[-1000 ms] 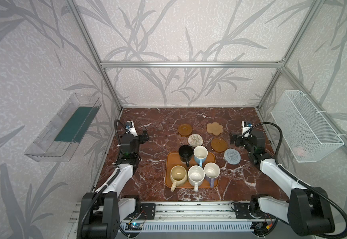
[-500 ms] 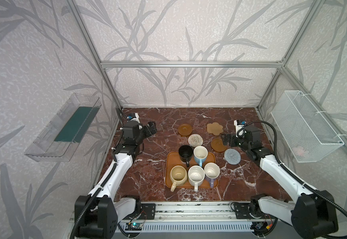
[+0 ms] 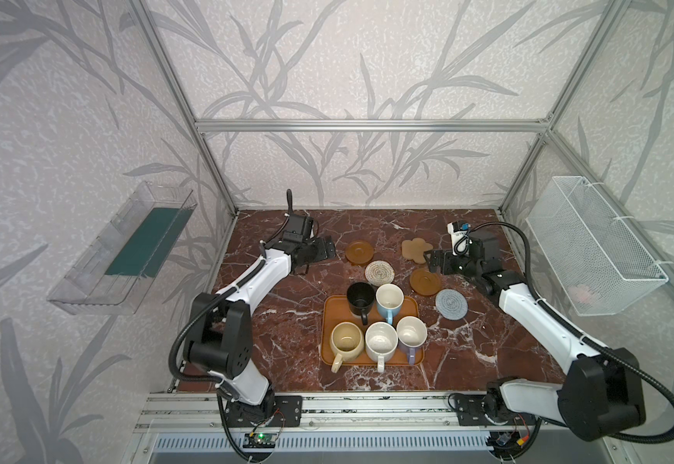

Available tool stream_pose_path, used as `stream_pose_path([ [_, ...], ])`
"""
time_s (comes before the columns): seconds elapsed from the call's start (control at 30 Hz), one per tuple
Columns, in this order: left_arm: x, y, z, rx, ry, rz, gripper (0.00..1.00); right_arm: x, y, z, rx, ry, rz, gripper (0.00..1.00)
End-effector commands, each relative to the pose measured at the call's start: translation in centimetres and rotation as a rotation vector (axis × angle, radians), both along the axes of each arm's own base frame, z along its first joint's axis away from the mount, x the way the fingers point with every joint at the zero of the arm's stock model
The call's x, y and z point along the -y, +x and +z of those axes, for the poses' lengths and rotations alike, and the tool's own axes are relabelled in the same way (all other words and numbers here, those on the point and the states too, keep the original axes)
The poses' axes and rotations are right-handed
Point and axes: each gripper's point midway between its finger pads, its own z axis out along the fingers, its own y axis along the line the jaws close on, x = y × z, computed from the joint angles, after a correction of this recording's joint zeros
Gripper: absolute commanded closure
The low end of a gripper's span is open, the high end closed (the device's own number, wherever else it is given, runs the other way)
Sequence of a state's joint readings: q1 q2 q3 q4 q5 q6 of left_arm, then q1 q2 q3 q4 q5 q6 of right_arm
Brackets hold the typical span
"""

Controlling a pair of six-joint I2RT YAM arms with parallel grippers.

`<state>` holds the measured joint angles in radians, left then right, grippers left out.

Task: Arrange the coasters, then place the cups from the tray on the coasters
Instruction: 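Reach left gripper to small brown wooden coaster while right gripper reaches toward cork flower coaster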

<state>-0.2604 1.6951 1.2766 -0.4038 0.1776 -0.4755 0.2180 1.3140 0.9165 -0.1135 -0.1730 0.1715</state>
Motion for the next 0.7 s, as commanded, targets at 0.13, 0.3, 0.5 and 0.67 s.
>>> stream_pose_path([
  [0.13,3.3,1.2,-3.6,-0.164,0.061,-0.136,0.08,-1.4,1.7,-0.8,-0.044,-0.022,0.083,0.01],
  [0.3,5.1,2.4,-6.0,-0.231,0.087,-0.186,0.13,-2.1,2.3,-1.7,-0.081,-0.016,0.115,0.01],
  [0.5,5.8,3.2,-8.1,-0.26,0.208,-0.191,0.23,-2.1,2.6,-2.0,-0.08,-0.028,0.115,0.01],
  [0.67,6.6,4.1,-8.8,-0.259,0.216,-0.171,0.29,-1.7,2.6,-2.2,-0.078,-0.054,0.107,0.02],
])
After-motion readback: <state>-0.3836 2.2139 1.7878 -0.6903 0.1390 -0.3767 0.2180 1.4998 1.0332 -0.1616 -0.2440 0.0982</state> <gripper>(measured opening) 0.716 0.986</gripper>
